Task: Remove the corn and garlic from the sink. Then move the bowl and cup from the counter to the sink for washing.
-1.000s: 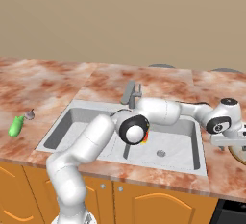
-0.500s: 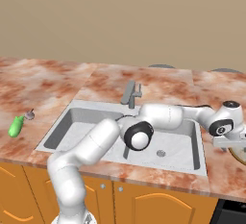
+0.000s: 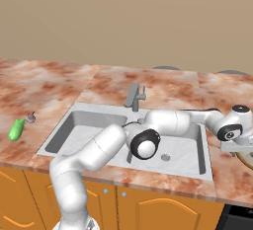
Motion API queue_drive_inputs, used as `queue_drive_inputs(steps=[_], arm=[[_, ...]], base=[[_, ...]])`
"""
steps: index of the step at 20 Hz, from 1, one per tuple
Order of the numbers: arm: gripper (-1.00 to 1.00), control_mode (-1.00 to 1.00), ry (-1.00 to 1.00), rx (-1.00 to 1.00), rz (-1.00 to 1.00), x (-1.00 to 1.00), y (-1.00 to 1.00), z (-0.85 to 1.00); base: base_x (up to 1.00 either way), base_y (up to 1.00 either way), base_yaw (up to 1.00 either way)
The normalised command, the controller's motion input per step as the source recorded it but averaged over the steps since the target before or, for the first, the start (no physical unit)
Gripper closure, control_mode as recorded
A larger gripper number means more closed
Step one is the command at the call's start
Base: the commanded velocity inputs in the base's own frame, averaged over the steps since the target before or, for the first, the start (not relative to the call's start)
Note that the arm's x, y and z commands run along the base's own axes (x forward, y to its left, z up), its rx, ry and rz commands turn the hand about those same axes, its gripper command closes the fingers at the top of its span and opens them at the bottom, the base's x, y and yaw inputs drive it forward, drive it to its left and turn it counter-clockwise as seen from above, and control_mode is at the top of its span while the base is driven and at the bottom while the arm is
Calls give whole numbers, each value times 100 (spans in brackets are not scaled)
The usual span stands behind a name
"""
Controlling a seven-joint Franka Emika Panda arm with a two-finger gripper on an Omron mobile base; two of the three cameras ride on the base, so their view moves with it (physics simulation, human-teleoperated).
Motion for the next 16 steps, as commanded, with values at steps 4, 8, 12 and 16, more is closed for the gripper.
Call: queue_drive_inputs(steps=[4, 8, 12, 16], arm=[[100, -100, 0, 0, 0, 0, 0, 0], [100, -100, -2, 0, 0, -4, -3, 0], [100, -100, -12, 0, 0, -15, 0, 2], [100, -100, -20, 0, 0, -18, 5, 12]], base=[[0, 0, 0], [0, 0, 0], [0, 0, 0], [0, 0, 0]])
